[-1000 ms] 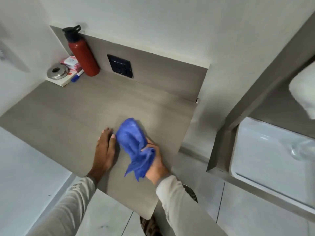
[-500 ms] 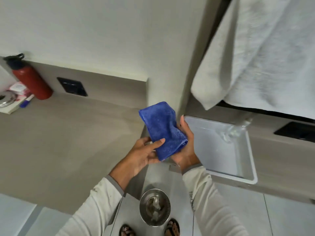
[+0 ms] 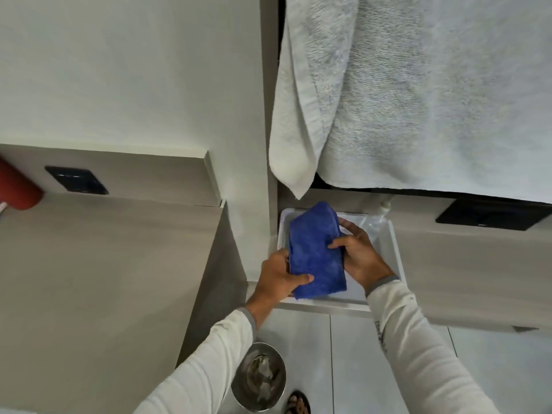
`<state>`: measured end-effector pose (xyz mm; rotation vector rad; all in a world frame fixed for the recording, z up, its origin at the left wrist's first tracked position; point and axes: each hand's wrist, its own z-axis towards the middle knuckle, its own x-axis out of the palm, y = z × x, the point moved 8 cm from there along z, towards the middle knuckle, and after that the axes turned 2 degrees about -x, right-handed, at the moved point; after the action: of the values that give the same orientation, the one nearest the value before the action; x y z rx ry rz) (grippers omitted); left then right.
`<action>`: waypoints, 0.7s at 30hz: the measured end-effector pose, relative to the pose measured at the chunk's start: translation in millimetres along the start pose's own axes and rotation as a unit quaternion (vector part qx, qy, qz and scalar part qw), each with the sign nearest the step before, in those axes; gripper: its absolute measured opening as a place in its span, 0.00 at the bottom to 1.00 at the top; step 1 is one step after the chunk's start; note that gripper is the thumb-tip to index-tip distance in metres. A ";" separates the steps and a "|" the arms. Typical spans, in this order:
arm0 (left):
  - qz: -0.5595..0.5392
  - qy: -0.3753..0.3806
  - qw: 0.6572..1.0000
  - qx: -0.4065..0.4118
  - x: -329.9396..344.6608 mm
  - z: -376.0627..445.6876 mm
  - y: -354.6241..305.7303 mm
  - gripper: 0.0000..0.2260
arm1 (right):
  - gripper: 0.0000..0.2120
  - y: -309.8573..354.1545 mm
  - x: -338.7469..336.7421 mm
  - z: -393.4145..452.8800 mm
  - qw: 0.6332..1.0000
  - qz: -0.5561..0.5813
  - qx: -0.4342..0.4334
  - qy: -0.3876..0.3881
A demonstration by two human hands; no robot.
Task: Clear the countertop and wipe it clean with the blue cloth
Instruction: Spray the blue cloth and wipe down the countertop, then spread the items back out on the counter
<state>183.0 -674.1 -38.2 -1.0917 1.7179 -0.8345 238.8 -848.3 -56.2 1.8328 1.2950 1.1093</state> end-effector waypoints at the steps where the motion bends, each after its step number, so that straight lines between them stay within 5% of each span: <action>1: 0.037 -0.014 0.999 0.006 -0.4 3.7 -1.5 0.18 | 0.30 -4.4 -1.7 4.6 1.000 -0.024 0.009 -0.010; 4: 0.160 -0.042 0.986 0.009 -0.4 4.9 2.2 0.17 | 0.29 -16.0 -11.2 12.9 0.964 -0.259 0.036 -0.047; 8: 0.307 -0.094 0.946 0.042 -9.9 -11.0 8.1 0.18 | 0.30 -17.7 -5.2 12.1 0.859 -0.511 -0.015 -0.004; 12: 0.432 -0.152 0.884 0.095 -42.0 -29.5 15.7 0.22 | 0.21 -2.0 25.9 -17.0 0.814 -0.552 -0.178 -0.040; 15: 0.506 -0.216 0.830 0.094 -92.2 -50.6 32.6 0.25 | 0.11 3.6 87.3 -49.7 0.730 -0.579 -0.361 -0.018; 21: 0.534 -0.278 0.798 -0.017 -218.0 -116.3 94.6 0.28 | 0.21 -40.8 238.5 -90.4 0.600 -0.647 -0.453 0.126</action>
<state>88.6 -429.0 -6.4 -0.1825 1.4782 0.2363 179.9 -607.3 15.7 -0.2127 1.3143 0.7966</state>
